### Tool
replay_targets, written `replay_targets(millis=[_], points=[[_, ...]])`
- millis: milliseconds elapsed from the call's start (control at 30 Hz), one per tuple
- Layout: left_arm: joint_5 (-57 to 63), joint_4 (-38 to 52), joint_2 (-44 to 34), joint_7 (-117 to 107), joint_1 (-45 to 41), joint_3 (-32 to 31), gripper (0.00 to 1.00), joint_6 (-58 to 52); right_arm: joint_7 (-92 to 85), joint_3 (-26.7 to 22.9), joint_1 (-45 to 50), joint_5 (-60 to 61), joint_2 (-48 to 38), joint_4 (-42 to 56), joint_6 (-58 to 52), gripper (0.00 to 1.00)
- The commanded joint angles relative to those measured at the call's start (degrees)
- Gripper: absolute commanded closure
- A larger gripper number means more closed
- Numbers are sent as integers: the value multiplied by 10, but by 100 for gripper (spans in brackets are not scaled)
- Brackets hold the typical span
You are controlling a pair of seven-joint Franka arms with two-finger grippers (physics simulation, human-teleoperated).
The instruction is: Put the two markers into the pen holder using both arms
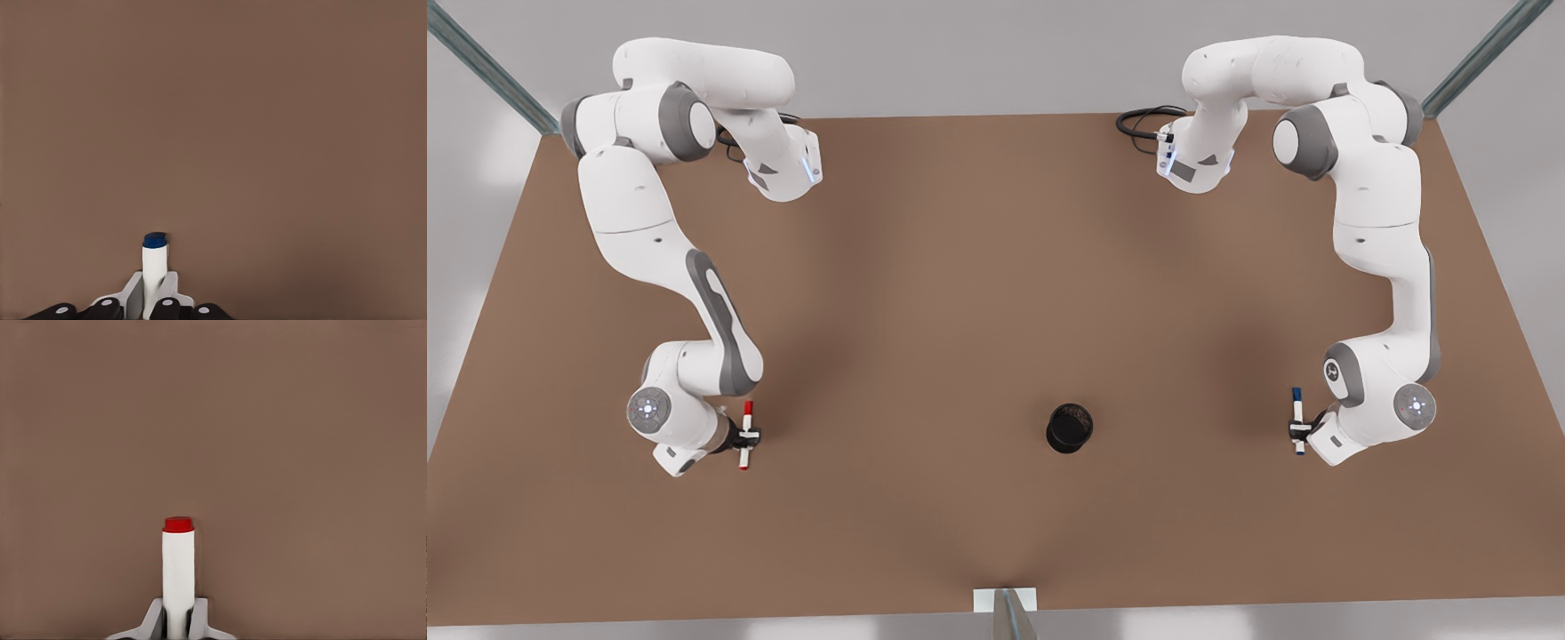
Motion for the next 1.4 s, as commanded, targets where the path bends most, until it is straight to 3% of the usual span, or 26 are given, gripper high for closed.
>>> replay_targets(millis=[0,100,200,267,333,433,567,667,833,967,1067,1367], points=[[1,0,-1,-27,0,0,68,0,18,11,0,-9,-31,1,-41,78],[1,0,-1,-27,0,0,71,0,19,53,0,-8,-107,1,-84,78],[1,1,-1,-26,-1,0,74,0,39,162,-1,-5,-166,0,-99,78],[1,2,-2,-24,-1,0,75,0,38,217,0,-6,-160,-9,21,78],[1,2,-2,-23,-1,0,76,0,38,233,36,-6,-133,-13,135,78],[1,3,-6,-21,-1,-1,77,-2,31,233,116,-11,-46,22,360,78],[-2,2,-32,17,0,-4,77,-20,30,224,226,-48,96,275,359,78],[-38,0,-55,89,4,-26,78,-23,17,205,279,-48,141,380,365,78],[-63,6,-124,95,1,-53,78,-134,-7,190,335,-48,183,418,409,78],[-62,6,-142,94,0,-87,78,-176,-7,149,371,-47,236,472,425,77],[-122,7,-149,239,6,-108,78,-207,-7,87,407,-48,270,473,469,77],[-245,38,-169,513,20,-108,79,-289,-7,34,457,-47,292,473,486,77]])
